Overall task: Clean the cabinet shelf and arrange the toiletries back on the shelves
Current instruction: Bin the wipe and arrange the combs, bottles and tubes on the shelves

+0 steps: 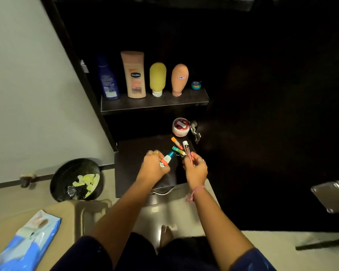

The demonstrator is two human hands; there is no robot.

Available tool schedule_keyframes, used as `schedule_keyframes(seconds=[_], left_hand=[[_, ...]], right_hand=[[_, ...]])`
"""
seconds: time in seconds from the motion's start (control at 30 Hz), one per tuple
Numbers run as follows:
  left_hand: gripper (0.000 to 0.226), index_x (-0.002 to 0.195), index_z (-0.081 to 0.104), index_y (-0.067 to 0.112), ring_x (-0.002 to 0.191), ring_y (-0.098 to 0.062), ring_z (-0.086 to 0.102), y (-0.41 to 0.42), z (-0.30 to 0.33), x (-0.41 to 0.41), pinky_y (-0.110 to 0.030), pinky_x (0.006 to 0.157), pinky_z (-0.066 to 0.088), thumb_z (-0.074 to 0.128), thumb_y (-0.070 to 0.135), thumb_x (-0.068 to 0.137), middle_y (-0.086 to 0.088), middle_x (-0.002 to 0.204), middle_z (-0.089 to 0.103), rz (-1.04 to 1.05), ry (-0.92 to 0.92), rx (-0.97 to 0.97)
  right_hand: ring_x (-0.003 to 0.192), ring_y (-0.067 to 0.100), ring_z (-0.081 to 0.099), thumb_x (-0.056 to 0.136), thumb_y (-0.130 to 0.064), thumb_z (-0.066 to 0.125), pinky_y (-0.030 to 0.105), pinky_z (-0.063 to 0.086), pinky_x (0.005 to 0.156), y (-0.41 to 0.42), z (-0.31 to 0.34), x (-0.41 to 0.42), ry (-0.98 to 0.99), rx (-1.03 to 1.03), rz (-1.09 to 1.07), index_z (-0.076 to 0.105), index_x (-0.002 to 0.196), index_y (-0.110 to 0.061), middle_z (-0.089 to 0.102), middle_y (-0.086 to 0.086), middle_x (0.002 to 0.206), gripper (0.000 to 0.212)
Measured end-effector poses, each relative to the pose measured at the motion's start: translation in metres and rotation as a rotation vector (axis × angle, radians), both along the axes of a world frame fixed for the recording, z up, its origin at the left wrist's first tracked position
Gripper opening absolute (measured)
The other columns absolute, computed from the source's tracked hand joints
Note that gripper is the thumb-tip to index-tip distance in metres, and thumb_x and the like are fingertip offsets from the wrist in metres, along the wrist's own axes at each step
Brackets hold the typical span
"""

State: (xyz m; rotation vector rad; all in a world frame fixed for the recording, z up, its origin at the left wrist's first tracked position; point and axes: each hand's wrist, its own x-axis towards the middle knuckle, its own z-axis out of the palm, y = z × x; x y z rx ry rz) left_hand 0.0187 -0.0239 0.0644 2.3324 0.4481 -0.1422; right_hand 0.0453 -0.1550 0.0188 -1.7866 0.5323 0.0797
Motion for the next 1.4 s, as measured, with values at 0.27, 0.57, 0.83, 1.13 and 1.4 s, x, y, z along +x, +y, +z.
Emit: schedule_keyframes(seconds=[0.27,0.57,0.83,1.13,1.4], left_hand=[[0.035,0.111,0.063,0.010,0.100,-0.021,0.060,0.030,0.096,-0.064,-0.024,0.085,0.045,0.067,0.016,0.077,-0.008,0.110,0.061,-0.117,-0.184,0.084],[0.031,0.113,0.067,0.013,0.093,-0.018,0.064,0.056,0.239,-0.082,-0.029,0.086,0.052,0.065,0.018,0.082,-0.006,0.105,0.069,-0.269,-0.457,0.242],[0.037,0.122,0.062,0.016,0.098,-0.015,0.061,0.068,0.320,-0.072,-0.022,0.084,0.046,0.064,0.024,0.085,-0.004,0.110,0.066,-0.289,-0.655,0.378],[0.038,0.125,0.059,0.012,0.109,-0.020,0.059,0.058,0.356,-0.035,-0.030,0.095,0.046,0.059,0.023,0.088,-0.008,0.120,0.064,-0.291,-0.681,0.413],[0.034,0.122,0.061,0.015,0.108,-0.021,0.058,0.040,0.367,0.052,-0.035,0.092,0.049,0.057,0.025,0.089,-0.007,0.119,0.062,-0.266,-0.626,0.464]], right_hand=[[0.068,0.003,0.053,0.097,-0.020,0.044,0.004,0.040,0.053,0.017,0.097,-0.047,-0.235,0.063,0.008,0.061,0.107,-0.006,0.060,0.007,0.093,0.025],[0.080,0.005,0.065,0.098,-0.020,0.043,0.012,0.054,0.064,0.031,0.224,-0.049,-0.606,0.013,0.191,0.056,0.117,-0.010,0.056,0.010,0.117,0.024],[0.104,0.016,0.059,0.093,-0.023,0.051,0.035,0.054,0.090,0.023,0.311,-0.037,-0.818,-0.132,0.219,0.058,0.121,-0.014,0.052,-0.002,0.113,0.030],[0.107,0.013,0.053,0.095,-0.013,0.047,0.020,0.049,0.088,0.011,0.349,-0.012,-0.902,-0.233,0.173,0.052,0.130,-0.006,0.052,0.009,0.121,0.036],[0.112,0.021,0.046,0.094,-0.006,0.045,0.038,0.036,0.100,0.003,0.379,0.058,-0.946,-0.465,0.077,0.060,0.122,-0.020,0.056,0.002,0.115,0.035]])
